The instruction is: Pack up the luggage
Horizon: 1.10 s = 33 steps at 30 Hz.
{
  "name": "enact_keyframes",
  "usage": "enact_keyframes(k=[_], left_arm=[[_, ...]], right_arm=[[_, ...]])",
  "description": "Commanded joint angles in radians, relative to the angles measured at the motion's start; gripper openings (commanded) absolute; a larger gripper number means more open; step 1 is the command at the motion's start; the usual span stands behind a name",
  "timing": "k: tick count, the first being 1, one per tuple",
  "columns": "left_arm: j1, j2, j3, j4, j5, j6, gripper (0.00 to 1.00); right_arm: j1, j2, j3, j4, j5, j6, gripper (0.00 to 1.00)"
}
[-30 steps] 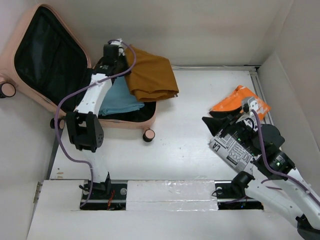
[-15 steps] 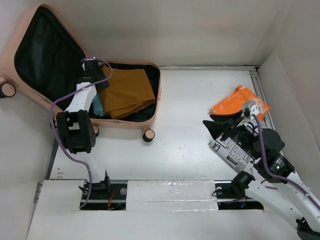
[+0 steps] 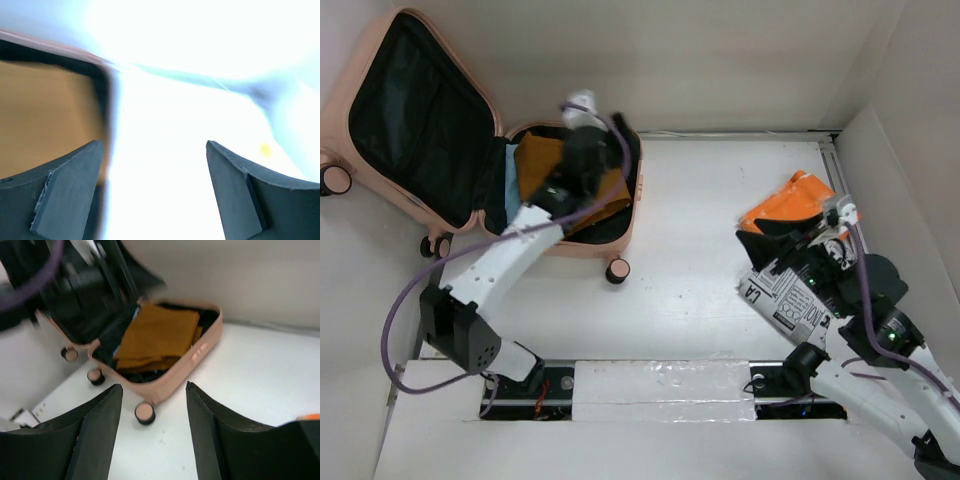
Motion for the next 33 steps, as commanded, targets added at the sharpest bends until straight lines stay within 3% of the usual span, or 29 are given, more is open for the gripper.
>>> enact_keyframes(k=[1,2,3,9,19,24,28,29,31,33], left_arm=[[-0.265,0.069,-0.101,0.088,-0.054,-0.047,0.79],[-0.384,0.128,-0.101,0.099,-0.054,-0.047,0.79],[-0.434,0.161,-0.101,0.099,-0.054,-0.062,0.79],[-0.644,0.357,-0.158,0.19,0.134,-0.239,0.79],[-0.698,0.558,-0.086,0.32,0.289,-0.289,0.81],[-0.698,0.684,0.014,0.275,0.26,-0.256,0.77],[-0.698,0.735,0.102,0.234,0.196,-0.23,0.61],[-0.698,0.75,0.123,0.219,0.179,-0.217,0.38],[-0.698,0.75,0.132,0.176,0.124,-0.205,0.02],[-0.689,0.739,0.117,0.165,0.096,-0.205,0.0]], right_arm=[[-0.006,-0.017,0.148,-0.008,0.08,-0.015,0.6],[-0.006,-0.017,0.168,-0.019,0.112,-0.015,0.6],[-0.006,-0.017,0.201,-0.029,0.128,-0.024,0.6],[-0.006,-0.017,0.259,-0.083,0.246,-0.044,0.6],[-0.006,-0.014,0.226,-0.083,0.225,-0.044,0.61],[-0.006,-0.004,0.185,-0.049,0.171,-0.044,0.61],[-0.006,0.005,0.163,-0.022,0.13,-0.026,0.6],[-0.006,0.005,0.163,-0.013,0.129,-0.026,0.6],[-0.006,0.014,0.154,-0.013,0.119,-0.026,0.6],[-0.006,0.023,0.154,-0.013,0.109,-0.026,0.6]])
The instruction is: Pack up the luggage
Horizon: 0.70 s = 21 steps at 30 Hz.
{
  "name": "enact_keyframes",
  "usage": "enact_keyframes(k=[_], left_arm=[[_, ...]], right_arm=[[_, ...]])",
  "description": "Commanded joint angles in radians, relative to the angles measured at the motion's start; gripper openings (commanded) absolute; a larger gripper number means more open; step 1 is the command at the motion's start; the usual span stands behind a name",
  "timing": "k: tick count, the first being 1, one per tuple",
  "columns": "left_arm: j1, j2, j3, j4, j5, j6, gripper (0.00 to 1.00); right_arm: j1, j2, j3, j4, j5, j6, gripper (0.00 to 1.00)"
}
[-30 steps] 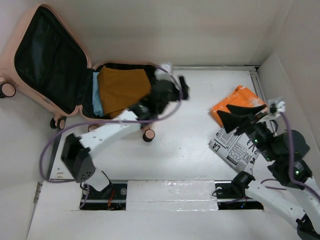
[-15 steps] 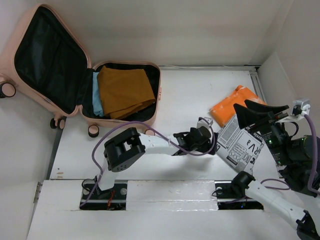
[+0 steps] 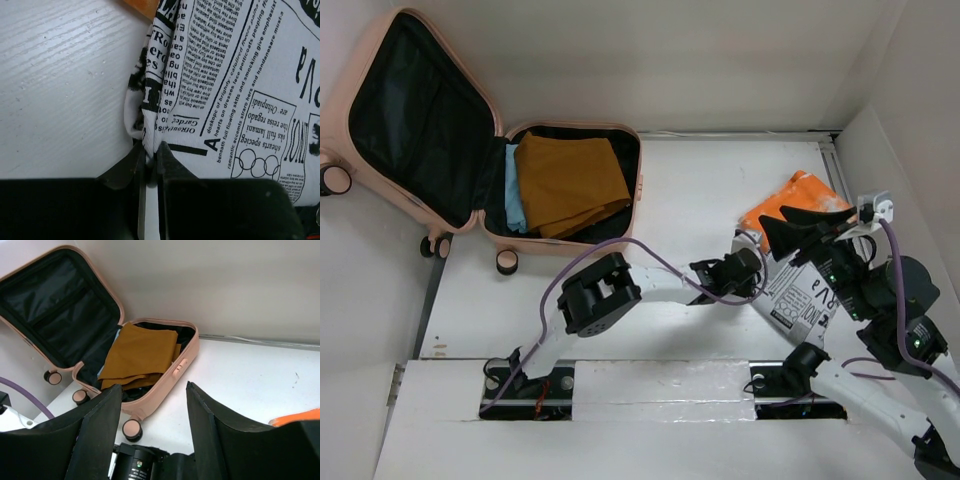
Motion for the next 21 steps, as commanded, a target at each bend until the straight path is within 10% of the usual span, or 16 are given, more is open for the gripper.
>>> enact_keyframes(k=[1,16,21], left_arm=[[0.022,-0.05,0.004,-0.057,-0.097,0.033,0.0],[0.379,-0.322,-0.207,-0.135,-0.219,0.14,0.01],[0.406,-0.42,-0.257,-0.108,-0.208,0.128,0.78]], right_arm=[[-0.005,0.011,-0.004,0.072,-0.034,0.005,0.6],[-0.005,0.068,-0.045,0.124,-0.053,0.005,0.6],[-0.005,0.068,-0.056,0.124,-0.041,0.005,0.6]])
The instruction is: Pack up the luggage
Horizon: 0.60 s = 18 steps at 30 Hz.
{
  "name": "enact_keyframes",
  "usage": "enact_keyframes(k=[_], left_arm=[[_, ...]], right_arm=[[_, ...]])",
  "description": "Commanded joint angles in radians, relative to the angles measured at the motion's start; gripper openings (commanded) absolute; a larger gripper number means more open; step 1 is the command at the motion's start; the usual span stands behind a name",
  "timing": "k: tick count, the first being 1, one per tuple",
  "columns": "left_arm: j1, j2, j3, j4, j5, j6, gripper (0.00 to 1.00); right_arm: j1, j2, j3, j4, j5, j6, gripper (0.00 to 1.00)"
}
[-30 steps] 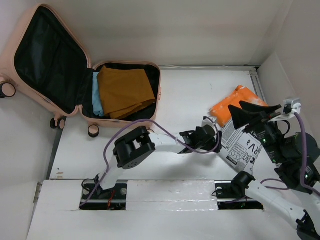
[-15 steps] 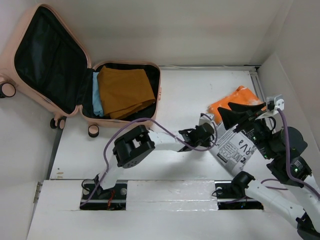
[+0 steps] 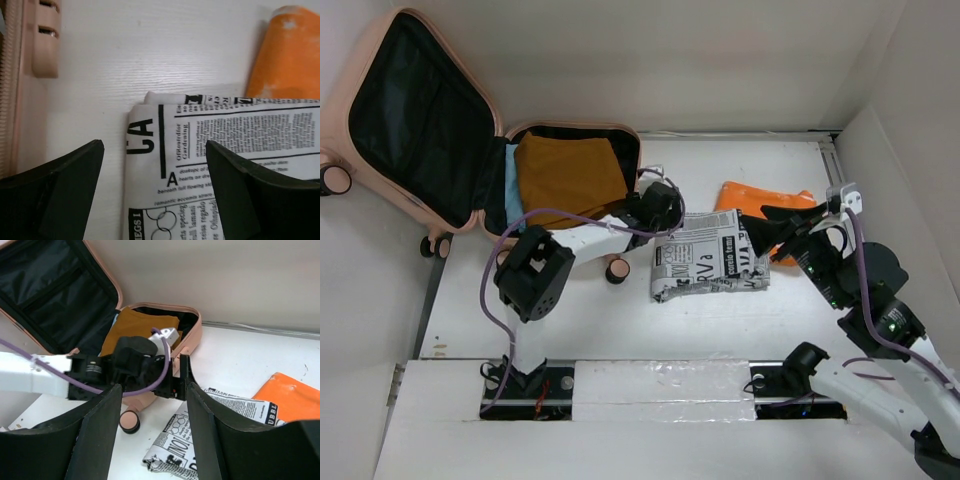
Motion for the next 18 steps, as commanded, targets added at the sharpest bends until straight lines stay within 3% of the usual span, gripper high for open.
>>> enact_keyframes(k=[1,10,18], left_arm=[[-0.022,-0.169,-0.036,-0.001,-0.032,-0.008,0.81],[-0.022,-0.3,-0.272,-0.033,0.076,-0.148,0.79],[-0.052,-0.136,-0.303,0.005,0.204,-0.18,0.72]], right_arm=[[-0.005,-0.004,-0.013,0.067,0.005,0.004,0.6],[-0.005,0.014,-0.053,0.076,-0.004,0.004,0.6],[-0.005,0.014,-0.063,0.076,-0.024,0.004,0.6]])
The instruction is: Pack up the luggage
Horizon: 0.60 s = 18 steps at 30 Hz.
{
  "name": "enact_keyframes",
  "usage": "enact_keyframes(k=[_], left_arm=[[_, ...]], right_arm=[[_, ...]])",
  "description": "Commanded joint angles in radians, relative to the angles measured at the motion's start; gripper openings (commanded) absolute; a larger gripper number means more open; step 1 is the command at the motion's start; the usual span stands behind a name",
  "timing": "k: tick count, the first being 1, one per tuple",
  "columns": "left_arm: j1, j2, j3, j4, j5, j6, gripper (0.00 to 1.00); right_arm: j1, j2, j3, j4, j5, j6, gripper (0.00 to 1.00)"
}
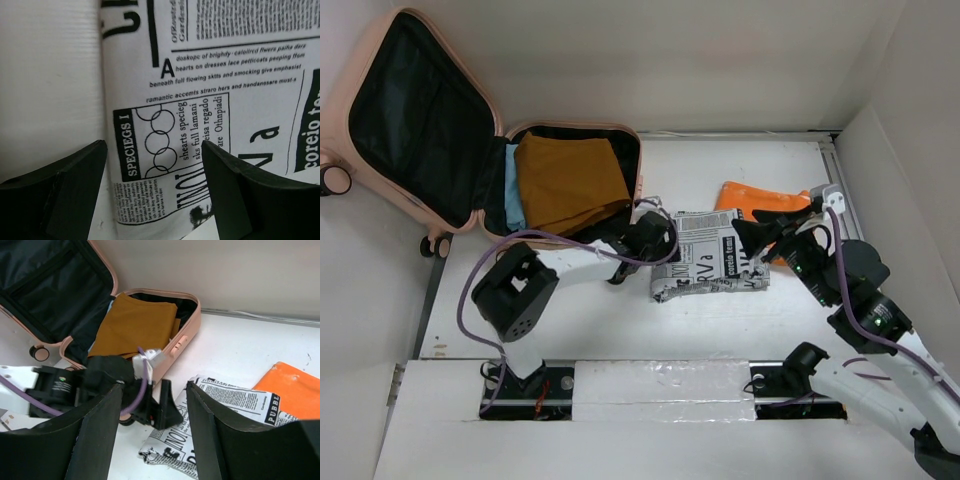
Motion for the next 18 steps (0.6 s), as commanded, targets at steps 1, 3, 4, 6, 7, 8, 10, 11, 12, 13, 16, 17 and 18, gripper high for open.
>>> enact_keyframes(k=[1,3,4,6,7,8,10,11,12,13,16,17,18], left_arm=[[0.007,0.069,-0.015,-0.003,0.051,-0.035,0.72],[0.007,0.102,-0.006,0.006,0.064,-0.044,0.64],[0.007,0.134,0.005,0.006,0.077,-0.044,0.62],[0.007,0.16,0.005,0.006,0.077,-0.054,0.6],[-0.002,0.184,0.005,0.019,0.086,-0.054,0.55],[-0.002,0.195,0.005,0.019,0.086,-0.054,0.52],[-0.002,0.214,0.005,0.035,0.095,-0.064,0.39],[-0.002,0.223,0.005,0.048,0.106,-0.064,0.32],[-0.011,0.24,0.005,0.057,0.106,-0.064,0.12],[-0.011,0.24,0.015,0.069,0.106,-0.064,0.03],[-0.022,0.252,0.04,0.069,0.097,-0.055,0.0],[-0.022,0.252,0.052,0.059,0.068,-0.054,0.0],[-0.034,0.238,0.052,0.059,0.054,-0.045,0.0]], right_arm=[[-0.005,-0.006,-0.003,0.052,-0.029,0.004,0.6],[-0.005,-0.006,-0.003,0.052,-0.038,0.004,0.6],[-0.005,-0.006,-0.003,0.052,-0.038,0.013,0.6],[-0.005,-0.015,-0.003,0.052,-0.038,0.013,0.6],[-0.005,-0.026,-0.003,0.052,-0.038,0.013,0.6],[-0.005,-0.026,-0.003,0.052,-0.038,0.013,0.6],[-0.005,-0.026,-0.003,0.061,-0.038,0.013,0.6],[-0.005,-0.026,-0.003,0.061,-0.038,0.013,0.6],[-0.005,-0.026,-0.003,0.061,-0.038,0.013,0.6],[-0.005,-0.026,-0.003,0.061,-0.049,0.013,0.6],[-0.005,-0.026,-0.003,0.061,-0.06,0.013,0.6],[-0.005,-0.026,-0.003,0.061,-0.06,0.013,0.6],[-0.005,-0.026,-0.003,0.061,-0.06,0.013,0.6]])
